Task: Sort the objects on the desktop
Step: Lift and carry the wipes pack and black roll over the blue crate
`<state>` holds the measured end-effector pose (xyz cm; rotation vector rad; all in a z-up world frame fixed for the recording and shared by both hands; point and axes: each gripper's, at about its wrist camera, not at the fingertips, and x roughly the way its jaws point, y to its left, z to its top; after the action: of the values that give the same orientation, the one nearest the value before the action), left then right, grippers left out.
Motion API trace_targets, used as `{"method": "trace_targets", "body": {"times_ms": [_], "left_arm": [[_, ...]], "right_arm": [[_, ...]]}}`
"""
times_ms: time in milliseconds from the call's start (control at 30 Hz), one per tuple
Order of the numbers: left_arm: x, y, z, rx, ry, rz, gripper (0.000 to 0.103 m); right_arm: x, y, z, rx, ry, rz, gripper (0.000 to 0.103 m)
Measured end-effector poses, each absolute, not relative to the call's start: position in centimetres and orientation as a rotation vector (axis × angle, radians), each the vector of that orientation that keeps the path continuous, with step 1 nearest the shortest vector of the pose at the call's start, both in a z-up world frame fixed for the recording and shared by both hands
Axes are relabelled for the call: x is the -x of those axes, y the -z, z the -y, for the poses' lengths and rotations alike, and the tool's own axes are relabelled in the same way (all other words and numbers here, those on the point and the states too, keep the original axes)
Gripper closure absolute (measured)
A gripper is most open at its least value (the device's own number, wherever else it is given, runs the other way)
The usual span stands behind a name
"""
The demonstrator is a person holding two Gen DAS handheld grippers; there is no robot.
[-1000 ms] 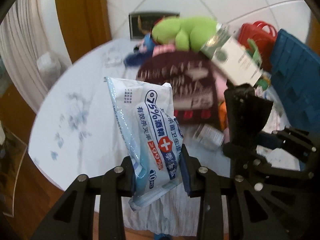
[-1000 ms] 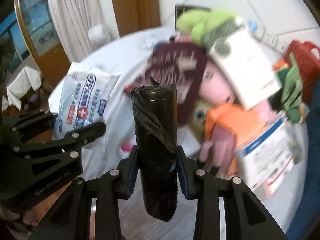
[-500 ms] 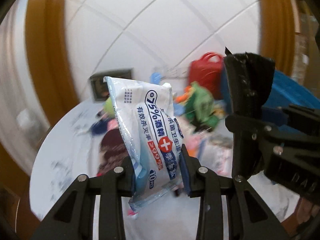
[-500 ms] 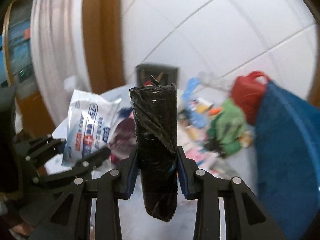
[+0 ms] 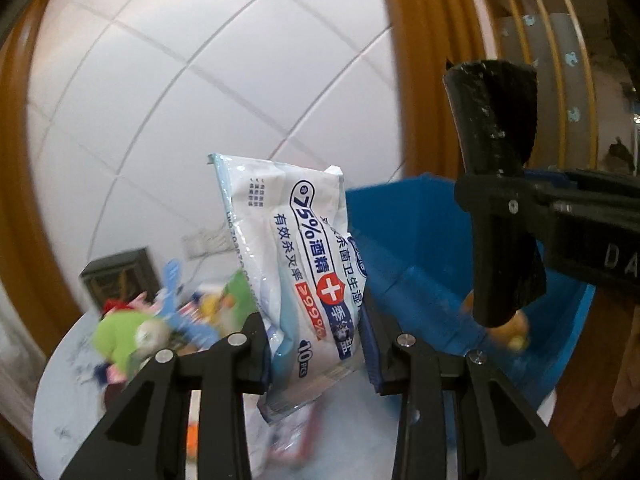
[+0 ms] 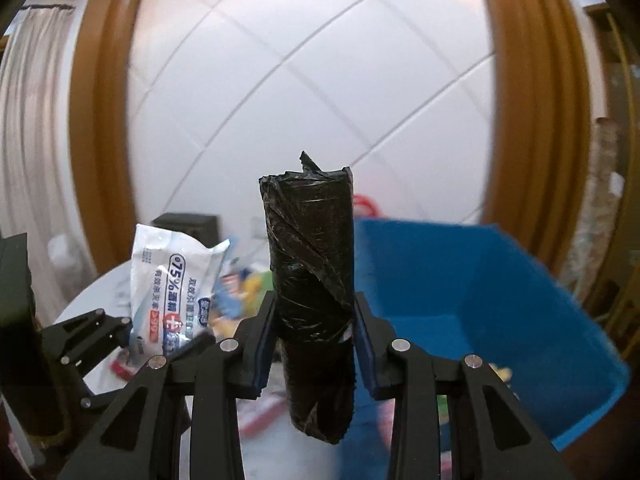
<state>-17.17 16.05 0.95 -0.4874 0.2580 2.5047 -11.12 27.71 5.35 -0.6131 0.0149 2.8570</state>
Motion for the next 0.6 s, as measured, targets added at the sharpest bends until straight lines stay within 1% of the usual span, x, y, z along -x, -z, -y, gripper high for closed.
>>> {"method": "trace_targets", "body": {"times_ms": [67, 167, 300, 400, 533, 600], "left_arm": [[17.6, -2.0, -20.4, 0.489, -2.481, -0.239, 0.069], [19.1, -3.4, -27.6, 0.562, -2.436, -0.218, 0.069], [23.1, -3.1, -36.5, 0.773, -2.38, -0.207, 0.069], [24.7, -0.9, -41.7, 0.953, -2.359, -0.263, 0.069], [25.0, 2.4, -44.2, 1.074, -2.351, -0.362, 0.069], [25.3, 3.1, -44.7, 1.133, -2.355, -0.395, 0.069]], "right_arm": [[10.5, -6.3, -30.8, 0.605, -2.839, 0.006, 0.068], [10.2, -7.4, -37.0, 0.631, -2.796, 0.03, 0.068], [12.0, -7.1, -45.5, 0.772, -2.739, 0.017, 0.068], [15.7, -4.0, -50.9, 0.978, -2.692, -0.027, 0.068], [17.0, 0.4, -54.0, 1.175, -2.661, -0.064, 0.068], [17.4, 2.3, -54.8, 1.258, -2.644, -0.068, 0.068]]}}
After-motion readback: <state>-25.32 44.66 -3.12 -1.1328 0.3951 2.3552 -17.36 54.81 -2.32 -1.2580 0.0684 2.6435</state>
